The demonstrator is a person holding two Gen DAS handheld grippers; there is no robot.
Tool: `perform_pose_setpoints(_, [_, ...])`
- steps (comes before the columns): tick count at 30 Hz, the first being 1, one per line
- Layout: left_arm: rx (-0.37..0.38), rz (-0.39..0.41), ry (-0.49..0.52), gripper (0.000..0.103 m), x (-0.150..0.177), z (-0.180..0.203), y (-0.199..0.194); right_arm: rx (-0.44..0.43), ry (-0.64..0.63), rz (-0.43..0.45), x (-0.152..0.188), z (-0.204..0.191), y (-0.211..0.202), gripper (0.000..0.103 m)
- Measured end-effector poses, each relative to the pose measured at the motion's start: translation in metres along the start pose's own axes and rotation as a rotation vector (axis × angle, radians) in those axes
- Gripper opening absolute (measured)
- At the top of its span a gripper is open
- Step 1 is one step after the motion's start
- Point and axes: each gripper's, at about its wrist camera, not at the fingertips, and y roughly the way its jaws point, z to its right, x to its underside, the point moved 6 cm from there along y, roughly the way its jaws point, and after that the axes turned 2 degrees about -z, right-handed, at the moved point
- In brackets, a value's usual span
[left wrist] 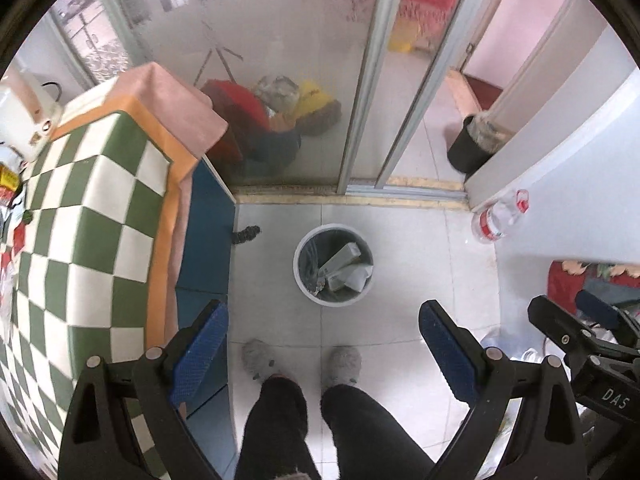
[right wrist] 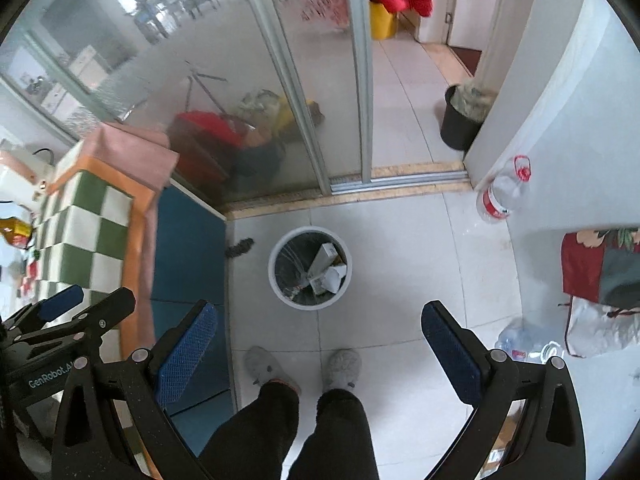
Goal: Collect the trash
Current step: 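Swing both tools back toward the counter, then grasp the small red packet with the left tool while the right tool grasps the green leaf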
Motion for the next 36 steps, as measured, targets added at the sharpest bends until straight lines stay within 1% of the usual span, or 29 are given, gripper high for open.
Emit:
perform_pose_setpoints(3, [-0.022,0.023,-0.031,0.097,-0.005,-0.012,-0.024,-0.036,-0.001,-0.001,-0.004,-0.008,-0.018,0.103])
perform_pose_setpoints(6, [-0.053,0.092,-0.084,0.097,-0.014,-0.038,-0.053,-0.088,-0.018,-0.013,-0.012,-0.030,-0.030,0.103])
perform_pose_setpoints(9, [-0.097,0.144,-0.163,0.097,-0.026,-0.083,-0.075,-0.136,-0.072,-0.029,-0.024,-0.074,-0.034,0.103])
perform_pose_setpoints(11, [-0.135,0.170,-0.220,0.098,-0.029,-0.120,-0.087,-0.160,-0.120,-0.036,-0.032,-0.111,-0.032,0.103])
perform_pose_setpoints(14, [-0.179,0.181,-0.335,0.098,-0.026,-0.193,-0.101,-0.194,-0.198,-0.057,-0.037,-0.177,-0.025,0.103])
perform_pose_setpoints(15, [-0.191,0.179,-0.374,0.098,-0.021,-0.220,-0.106,-0.212,-0.241,-0.071,-0.038,-0.210,-0.021,0.103])
perform_pose_setpoints(17, [-0.229,0.167,-0.465,0.098,-0.003,-0.280,-0.109,-0.242,-0.301,-0.089,-0.037,-0.258,-0.015,0.103])
perform_pose_setpoints(18, [-0.259,0.153,-0.525,0.098,0.010,-0.318,-0.109,-0.264,-0.347,-0.104,-0.036,-0.295,-0.008,0.103])
perform_pose_setpoints(20, [-0.299,0.128,-0.610,0.098,0.032,-0.369,-0.107,-0.291,-0.411,-0.135,-0.035,-0.347,0.002,0.103])
perform_pose_setpoints(21, [-0.323,0.113,-0.658,0.098,0.045,-0.397,-0.104,-0.315,-0.445,-0.149,-0.035,-0.385,0.011,0.103])
perform_pose_setpoints(22, [-0.352,0.100,-0.697,0.098,0.056,-0.422,-0.102,-0.330,-0.469,-0.153,-0.035,-0.416,0.017,0.103])
perform_pose_setpoints(23, [-0.394,0.086,-0.734,0.098,0.068,-0.449,-0.101,-0.340,-0.486,-0.155,-0.034,-0.438,0.025,0.103])
perform_pose_setpoints(24, [-0.440,0.071,-0.764,0.098,0.079,-0.472,-0.098,-0.359,-0.514,-0.160,-0.035,-0.477,0.036,0.103])
perform_pose_setpoints(25, [-0.487,0.053,-0.794,0.098,0.090,-0.499,-0.095,-0.370,-0.533,-0.164,-0.036,-0.507,0.047,0.103])
perform_pose_setpoints(26, [-0.514,0.038,-0.813,0.098,0.097,-0.517,-0.091,-0.376,-0.555,-0.170,-0.035,-0.535,0.059,0.102])
perform_pose_setpoints(27, [-0.540,0.015,-0.837,0.098,0.105,-0.536,-0.086,-0.378,-0.570,-0.173,-0.034,-0.554,0.069,0.098])
perform_pose_setpoints(28, [-0.552,-0.003,-0.857,0.098,0.112,-0.551,-0.083,-0.376,-0.594,-0.181,-0.032,-0.583,0.083,0.095])
perform_pose_setpoints(29, [-0.559,-0.018,-0.877,0.098,0.117,-0.566,-0.077,-0.363,-0.622,-0.190,-0.027,-0.614,0.100,0.089])
perform_pose_setpoints(30, [-0.564,-0.031,-0.894,0.098,0.121,-0.579,-0.073,-0.359,-0.632,-0.196,-0.026,-0.629,0.110,0.080])
perform_pose_setpoints(31, [-0.567,-0.041,-0.905,0.098,0.125,-0.589,-0.069,-0.350,-0.651,-0.212,-0.021,-0.654,0.127,0.076])
perform_pose_setpoints(32, [-0.567,-0.051,-0.914,0.098,0.126,-0.599,-0.066,-0.337,-0.666,-0.223,-0.017,-0.669,0.140,0.072])
perform_pose_setpoints(35, [-0.553,-0.064,-0.929,0.098,0.123,-0.618,-0.055,-0.306,-0.696,-0.243,-0.008,-0.697,0.174,0.067])
perform_pose_setpoints(36, [-0.542,-0.062,-0.926,0.098,0.119,-0.621,-0.052,-0.300,-0.702,-0.249,-0.006,-0.702,0.182,0.059])
